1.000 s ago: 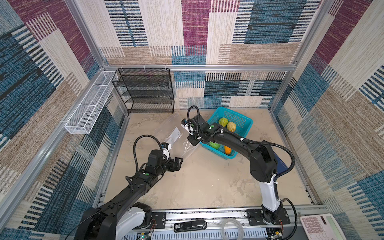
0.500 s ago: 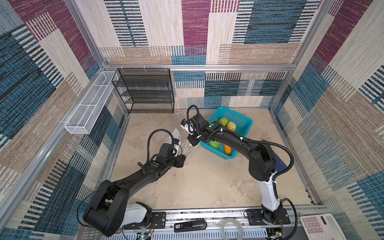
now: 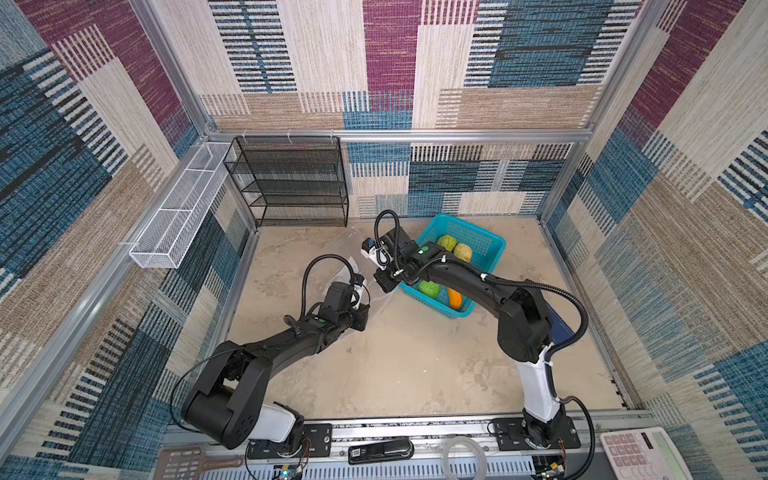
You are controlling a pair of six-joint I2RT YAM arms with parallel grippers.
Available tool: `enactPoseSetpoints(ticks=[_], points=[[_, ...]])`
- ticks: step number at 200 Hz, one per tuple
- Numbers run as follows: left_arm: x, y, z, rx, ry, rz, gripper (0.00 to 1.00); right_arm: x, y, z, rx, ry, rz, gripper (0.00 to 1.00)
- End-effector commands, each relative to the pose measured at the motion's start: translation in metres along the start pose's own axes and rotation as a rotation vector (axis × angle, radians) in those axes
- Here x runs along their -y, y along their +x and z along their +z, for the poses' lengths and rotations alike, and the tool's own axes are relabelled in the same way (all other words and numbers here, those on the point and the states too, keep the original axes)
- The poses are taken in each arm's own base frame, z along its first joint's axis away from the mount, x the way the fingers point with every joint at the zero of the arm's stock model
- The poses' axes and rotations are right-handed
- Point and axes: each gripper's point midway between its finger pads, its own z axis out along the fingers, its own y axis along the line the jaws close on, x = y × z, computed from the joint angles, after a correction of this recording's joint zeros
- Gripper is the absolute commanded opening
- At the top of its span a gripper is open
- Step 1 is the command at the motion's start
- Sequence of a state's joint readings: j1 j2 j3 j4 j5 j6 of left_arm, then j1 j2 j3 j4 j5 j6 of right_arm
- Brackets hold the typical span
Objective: Place the food in the zip-top bag and seal the zipper
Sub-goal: 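Grasp the opposite zipper edge with the left gripper, pulling the bag open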
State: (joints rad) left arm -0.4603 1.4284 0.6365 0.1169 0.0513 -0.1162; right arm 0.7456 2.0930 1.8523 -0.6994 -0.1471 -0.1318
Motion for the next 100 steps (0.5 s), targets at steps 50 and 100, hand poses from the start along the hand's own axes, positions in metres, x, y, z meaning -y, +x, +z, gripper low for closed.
enactPoseSetpoints(ticks=[50,100], points=[[0.005,-0.007,-0.011,0.042,0.029,-0.054,0.0,-0.001,-0.05,-0.019,0.155,-0.004,0.074,0.35],[0.007,-0.018,-0.031,0.09,0.036,-0.16,0.0,0.008,-0.072,-0.055,0.258,0.059,0.136,0.54]])
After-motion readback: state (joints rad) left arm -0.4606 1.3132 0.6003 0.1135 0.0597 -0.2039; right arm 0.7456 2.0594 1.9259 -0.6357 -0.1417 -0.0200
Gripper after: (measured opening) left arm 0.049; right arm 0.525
